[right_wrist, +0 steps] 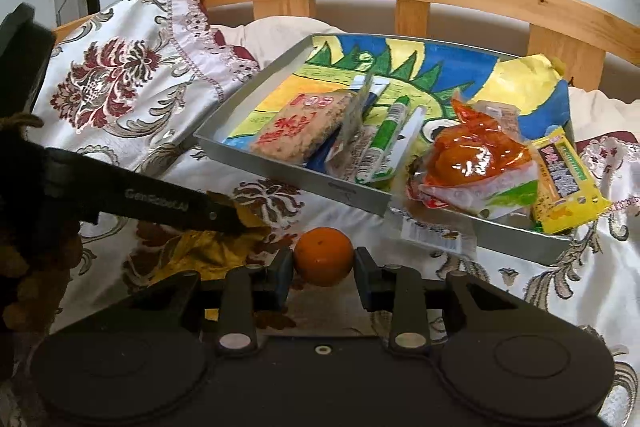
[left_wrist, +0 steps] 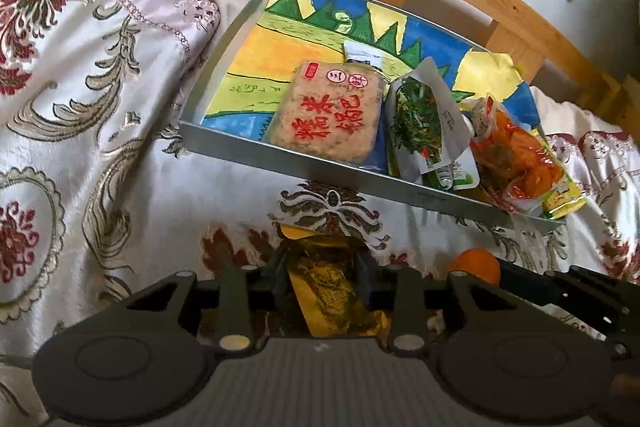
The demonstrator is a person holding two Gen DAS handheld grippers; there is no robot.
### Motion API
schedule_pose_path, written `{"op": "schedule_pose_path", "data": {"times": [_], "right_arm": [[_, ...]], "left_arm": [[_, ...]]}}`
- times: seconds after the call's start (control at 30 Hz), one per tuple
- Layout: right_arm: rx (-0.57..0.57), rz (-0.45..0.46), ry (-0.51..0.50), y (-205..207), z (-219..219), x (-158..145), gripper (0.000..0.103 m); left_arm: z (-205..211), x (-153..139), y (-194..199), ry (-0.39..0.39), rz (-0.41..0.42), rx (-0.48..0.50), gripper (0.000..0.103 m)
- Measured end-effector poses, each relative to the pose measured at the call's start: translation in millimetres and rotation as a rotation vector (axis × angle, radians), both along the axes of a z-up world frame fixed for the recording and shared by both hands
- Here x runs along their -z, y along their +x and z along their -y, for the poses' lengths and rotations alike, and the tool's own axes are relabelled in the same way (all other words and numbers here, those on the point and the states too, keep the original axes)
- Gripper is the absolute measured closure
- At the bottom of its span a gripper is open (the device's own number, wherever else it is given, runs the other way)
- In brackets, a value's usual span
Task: Organize snacks
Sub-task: 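Lift and carry the gold packet and mandarin toward the tray with both grippers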
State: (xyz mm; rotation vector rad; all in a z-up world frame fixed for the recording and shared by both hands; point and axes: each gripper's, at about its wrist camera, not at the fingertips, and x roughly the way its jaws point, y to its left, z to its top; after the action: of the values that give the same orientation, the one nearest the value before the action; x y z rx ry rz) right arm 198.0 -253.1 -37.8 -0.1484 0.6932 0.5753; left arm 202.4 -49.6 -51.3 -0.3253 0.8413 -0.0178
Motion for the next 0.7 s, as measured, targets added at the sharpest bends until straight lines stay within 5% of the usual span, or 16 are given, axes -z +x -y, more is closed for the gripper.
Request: {"op": "schedule_pose_path", "data": {"times": [0.1, 0.37, 0.7], "right_arm": [[0.007, -0.004, 0.000, 1.7, 2.0, 0.7, 0.068], [0.011, 0.012, -0.014, 0.3, 2.7, -1.2, 0.068], [0.023, 0.026, -0.015, 1.4, 6.6, -6.6, 0.068]], "left_arm": [[-0.5, -0.5, -2.8, -0.031, 0.006, 0.007, 0.064], [6.0, 0.0, -22.1, -0.041, -0.011, 0.046, 0.032], [40.1, 3.3, -4.7, 0.192, -0.047, 0.107, 0.039]]}}
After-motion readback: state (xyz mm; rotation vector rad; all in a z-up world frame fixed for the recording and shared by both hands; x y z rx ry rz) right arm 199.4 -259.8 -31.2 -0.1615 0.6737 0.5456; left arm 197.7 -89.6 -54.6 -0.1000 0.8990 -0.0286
